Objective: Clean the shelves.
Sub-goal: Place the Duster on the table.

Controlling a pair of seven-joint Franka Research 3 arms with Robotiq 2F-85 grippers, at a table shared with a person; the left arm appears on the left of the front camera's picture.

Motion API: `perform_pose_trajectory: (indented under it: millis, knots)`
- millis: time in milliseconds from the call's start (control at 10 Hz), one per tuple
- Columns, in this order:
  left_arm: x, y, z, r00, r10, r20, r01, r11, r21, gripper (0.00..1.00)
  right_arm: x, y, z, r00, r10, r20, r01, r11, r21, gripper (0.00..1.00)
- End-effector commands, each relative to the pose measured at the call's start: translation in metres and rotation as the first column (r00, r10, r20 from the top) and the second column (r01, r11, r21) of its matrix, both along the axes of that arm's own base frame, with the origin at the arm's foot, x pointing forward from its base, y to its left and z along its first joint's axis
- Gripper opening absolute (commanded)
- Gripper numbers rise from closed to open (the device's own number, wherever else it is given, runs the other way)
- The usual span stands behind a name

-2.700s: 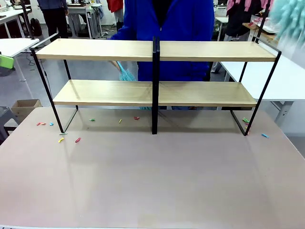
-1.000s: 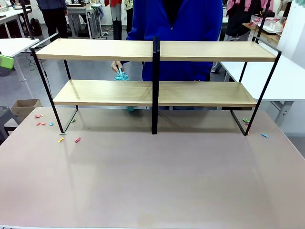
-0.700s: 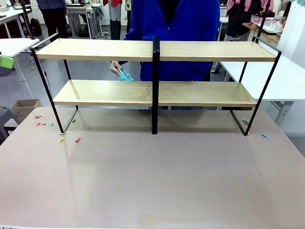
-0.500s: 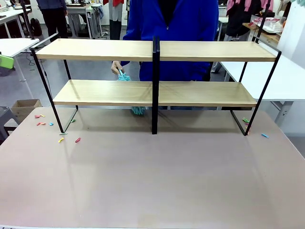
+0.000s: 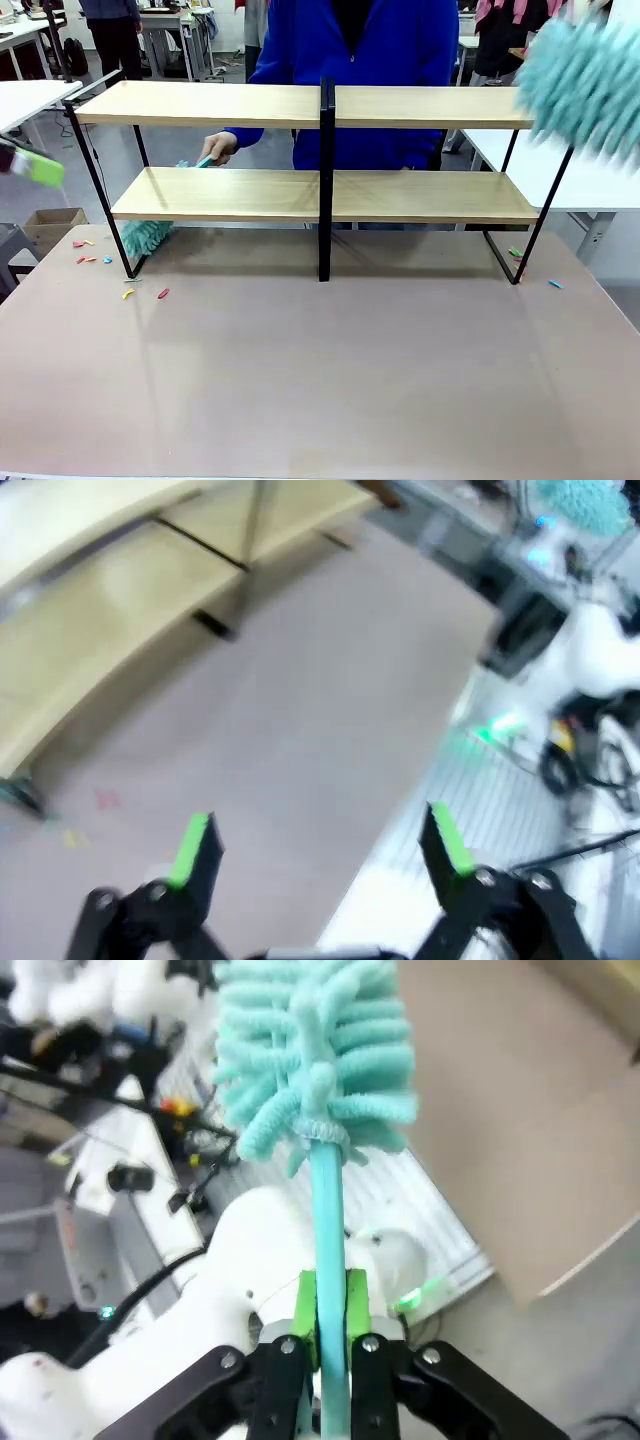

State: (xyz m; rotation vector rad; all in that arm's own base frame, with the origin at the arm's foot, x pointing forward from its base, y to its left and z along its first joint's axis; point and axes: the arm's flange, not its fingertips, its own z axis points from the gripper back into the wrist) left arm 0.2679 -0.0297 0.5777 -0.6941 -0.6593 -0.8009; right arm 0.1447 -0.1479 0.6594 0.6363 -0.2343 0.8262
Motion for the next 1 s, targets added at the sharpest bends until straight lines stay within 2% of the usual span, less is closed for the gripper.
perform_pose_trajectory:
  millis: [0,100,200,300,400,500,600,700,800,900]
  knots:
    - [0.014,-0.006,-0.058,0.898,-0.126,-0.421,0.105,0.992,-0.071,1.0,0.017,0.031,-0.062,0.992,0.094,-0.087,-0.102,0.989,-0.104,0.13]
    - [0.017,-0.006,-0.09,0.867,-0.078,-0.492,-0.009,0.985,-0.172,1.0,0.03,0.048,-0.092,0.988,0.1,-0.115,-0.112,0.989,-0.099,0.13]
    - [0.017,-0.007,-0.126,0.861,-0.096,-0.5,-0.109,0.925,-0.364,1.0,0.045,0.068,-0.129,0.983,0.106,-0.152,-0.121,0.988,-0.093,0.13]
    - [0.016,-0.01,-0.158,0.846,-0.153,-0.511,-0.142,0.859,-0.492,1.0,0.062,0.08,-0.161,0.98,0.088,-0.176,-0.103,0.991,-0.079,0.13]
    - [0.016,-0.013,-0.186,0.792,-0.164,-0.588,-0.199,0.842,-0.501,1.0,0.082,0.083,-0.188,0.971,0.103,-0.217,-0.115,0.992,-0.044,0.13]
    - [0.015,-0.012,-0.202,0.741,-0.177,-0.647,-0.242,0.829,-0.505,1.0,0.099,0.081,-0.208,0.945,0.138,-0.296,-0.139,0.99,0.015,0.13]
    - [0.018,-0.01,-0.207,0.699,-0.153,-0.699,-0.279,0.841,-0.464,1.0,0.117,0.073,-0.224,0.919,0.139,-0.368,-0.128,0.99,0.053,0.13]
    - [0.023,-0.008,-0.207,0.642,-0.097,-0.761,-0.331,0.86,-0.389,1.0,0.128,0.066,-0.23,0.915,0.104,-0.391,-0.096,0.995,0.04,0.13]
    - [0.081,0.022,-0.184,0.722,-0.172,-0.67,-0.272,0.82,-0.503,1.0,0.136,0.063,-0.233,0.908,0.107,-0.406,-0.099,0.994,0.04,0.13]
    - [0.081,0.022,-0.184,0.722,-0.172,-0.67,-0.272,0.82,-0.503,1.0,0.141,0.063,-0.237,0.898,0.103,-0.429,-0.101,0.995,0.027,0.13]
